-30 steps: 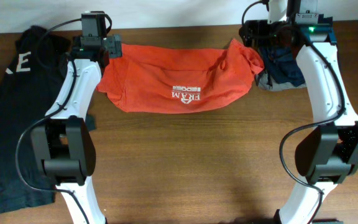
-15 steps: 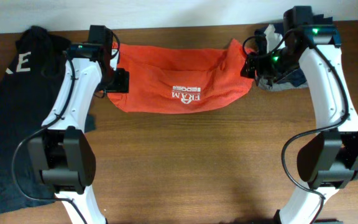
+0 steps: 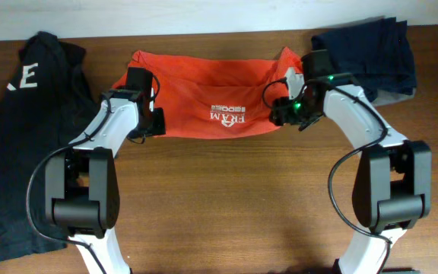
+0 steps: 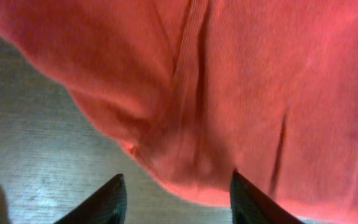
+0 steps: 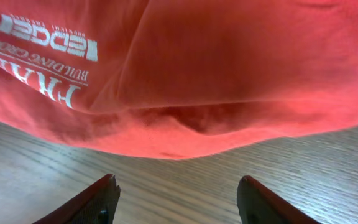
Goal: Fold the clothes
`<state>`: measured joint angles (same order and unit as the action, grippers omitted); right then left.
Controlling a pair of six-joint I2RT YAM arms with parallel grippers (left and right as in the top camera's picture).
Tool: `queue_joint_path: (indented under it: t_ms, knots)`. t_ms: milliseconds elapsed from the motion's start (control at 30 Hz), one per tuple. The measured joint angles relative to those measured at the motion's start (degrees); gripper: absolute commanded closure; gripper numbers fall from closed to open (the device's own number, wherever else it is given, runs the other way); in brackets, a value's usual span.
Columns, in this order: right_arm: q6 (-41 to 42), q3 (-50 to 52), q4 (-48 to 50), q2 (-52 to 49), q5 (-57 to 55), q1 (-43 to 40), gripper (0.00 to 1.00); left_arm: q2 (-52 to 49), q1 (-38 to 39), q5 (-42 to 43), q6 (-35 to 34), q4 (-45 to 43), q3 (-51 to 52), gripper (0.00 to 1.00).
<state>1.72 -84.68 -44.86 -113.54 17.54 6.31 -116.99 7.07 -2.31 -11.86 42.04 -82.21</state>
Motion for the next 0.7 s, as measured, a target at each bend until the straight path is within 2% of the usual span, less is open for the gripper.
queue_joint_path:
  t_ms: [133, 233, 333, 367, 433, 700]
  knots:
    - [0.3, 2.3, 3.5, 0.0, -2.7, 1.8, 0.43, 0.0, 0.0, 0.0, -0.4, -4.7, 1.7, 0.62]
    - [0.6, 3.4, 4.6, 0.0, -3.9, 2.3, 0.46, 0.0, 0.0, 0.0, -0.7, -7.1, 3.2, 0.63]
    - [0.9, 4.0, 4.6, 0.0, -4.6, 2.3, 0.48, 0.0, 0.0, 0.0, -0.7, -9.0, 4.4, 0.72]
    - [0.9, 4.0, 4.7, 0.0, -4.7, 2.3, 0.49, 0.0, 0.0, 0.0, -0.9, -9.3, 4.7, 0.76]
    - [0.9, 4.0, 4.6, 0.0, -4.7, 2.3, 0.49, 0.0, 0.0, 0.0, -1.0, -10.1, 4.8, 0.99]
    - [1.3, 4.0, 3.8, 0.0, -4.9, 2.3, 0.49, 0.2, 0.0, -0.5, -1.1, -7.3, 3.7, 0.99]
